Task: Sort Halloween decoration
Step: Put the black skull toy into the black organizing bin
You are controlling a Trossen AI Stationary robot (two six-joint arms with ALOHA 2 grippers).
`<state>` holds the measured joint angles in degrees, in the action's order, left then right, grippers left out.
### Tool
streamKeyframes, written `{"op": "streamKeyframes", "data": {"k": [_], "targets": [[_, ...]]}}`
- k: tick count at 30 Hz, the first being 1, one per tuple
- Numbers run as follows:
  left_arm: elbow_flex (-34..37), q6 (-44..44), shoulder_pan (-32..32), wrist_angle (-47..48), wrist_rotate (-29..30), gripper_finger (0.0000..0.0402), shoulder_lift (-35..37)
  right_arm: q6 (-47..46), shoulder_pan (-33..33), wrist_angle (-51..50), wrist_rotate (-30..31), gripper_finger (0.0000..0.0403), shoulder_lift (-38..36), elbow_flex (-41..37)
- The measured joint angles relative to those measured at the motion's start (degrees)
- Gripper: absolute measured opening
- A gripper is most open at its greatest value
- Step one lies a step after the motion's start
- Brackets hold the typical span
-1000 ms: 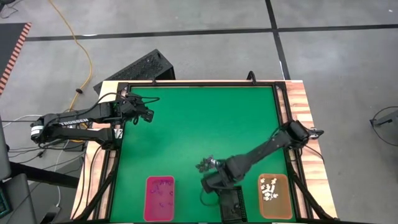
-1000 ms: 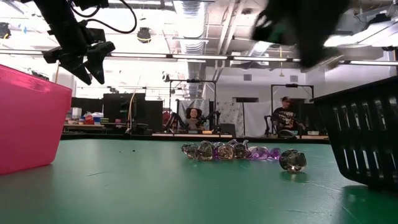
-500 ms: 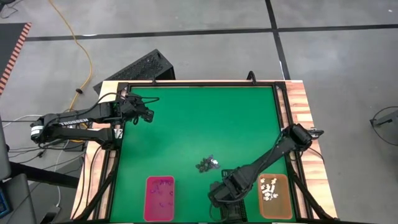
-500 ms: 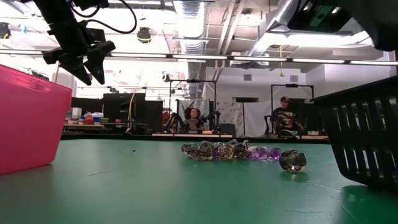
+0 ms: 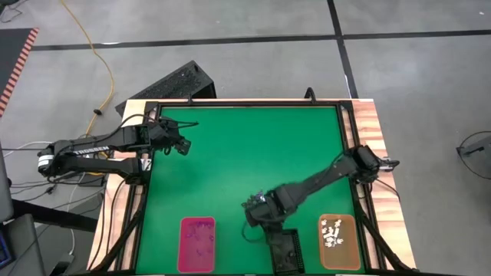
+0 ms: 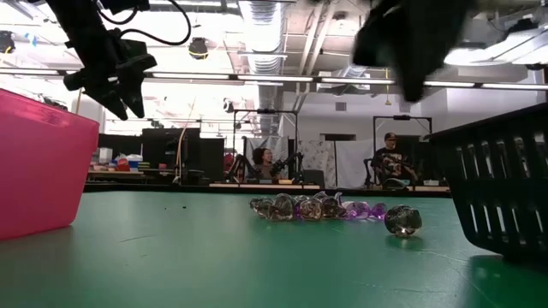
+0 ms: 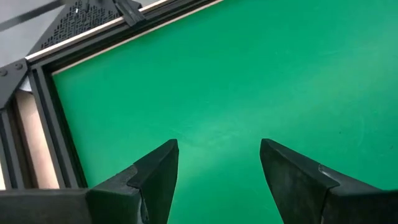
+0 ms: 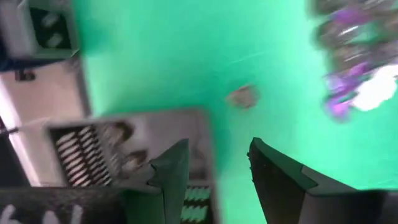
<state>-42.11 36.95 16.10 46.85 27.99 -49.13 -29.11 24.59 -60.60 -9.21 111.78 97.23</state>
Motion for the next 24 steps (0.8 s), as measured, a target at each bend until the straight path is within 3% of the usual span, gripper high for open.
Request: {"op": "streamKeyframes", "data": {"k": [12,24], "targets": [[0.0,-1.14,0.02,-0.02,-0.07,0.0219,0.0,-10.4,-8.66,1.11,-4.52,0.0186,1.66,0.02],[0.0,-2.27,0.02,0.21,0.71,0.0219,-0.02,-16.34,-8.14,0.35,-10.91,0.0185,8.97,-0.07]]}}
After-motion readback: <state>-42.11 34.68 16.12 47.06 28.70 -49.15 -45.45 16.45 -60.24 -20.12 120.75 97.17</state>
